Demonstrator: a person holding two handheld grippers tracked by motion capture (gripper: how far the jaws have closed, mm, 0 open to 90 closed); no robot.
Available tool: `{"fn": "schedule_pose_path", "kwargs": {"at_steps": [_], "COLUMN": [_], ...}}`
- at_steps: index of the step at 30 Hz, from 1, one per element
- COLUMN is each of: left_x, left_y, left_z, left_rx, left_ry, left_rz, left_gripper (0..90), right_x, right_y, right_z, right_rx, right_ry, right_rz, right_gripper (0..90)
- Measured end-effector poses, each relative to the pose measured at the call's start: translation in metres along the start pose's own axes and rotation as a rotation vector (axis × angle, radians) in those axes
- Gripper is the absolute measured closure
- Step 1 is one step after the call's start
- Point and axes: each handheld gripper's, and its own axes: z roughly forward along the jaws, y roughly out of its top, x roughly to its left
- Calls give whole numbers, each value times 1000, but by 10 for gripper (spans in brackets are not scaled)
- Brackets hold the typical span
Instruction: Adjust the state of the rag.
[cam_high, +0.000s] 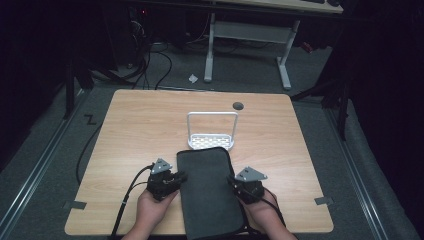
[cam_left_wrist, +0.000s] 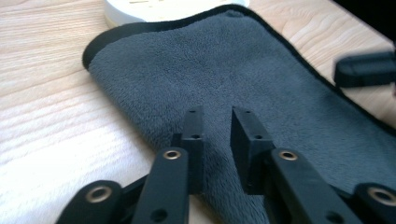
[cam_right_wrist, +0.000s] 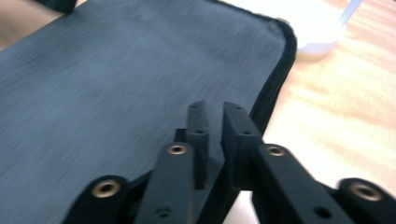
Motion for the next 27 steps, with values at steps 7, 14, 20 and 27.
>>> {"fn": "schedule_pose_path", "kwargs": {"at_steps": [7,14,20,27], "left_x": [1,2,3,1], "left_y": [1,-3,-5,-8], "left_z": [11,14,13,10], "left_rx": [40,82,76,80], "left_ry": [10,26,24,8], "left_rz": [26,58,56,60], "left_gripper": [817,822,825,825], "right_x": [-16,-17,-15,-9], "right_y": [22,21,13,4], "right_z": [37,49,43,33], "right_rx": [55,92,75,61], "right_ry": [1,-12,-7,0], "right_rz": [18,-9,-12,-24], "right_gripper": [900,900,900,892]}}
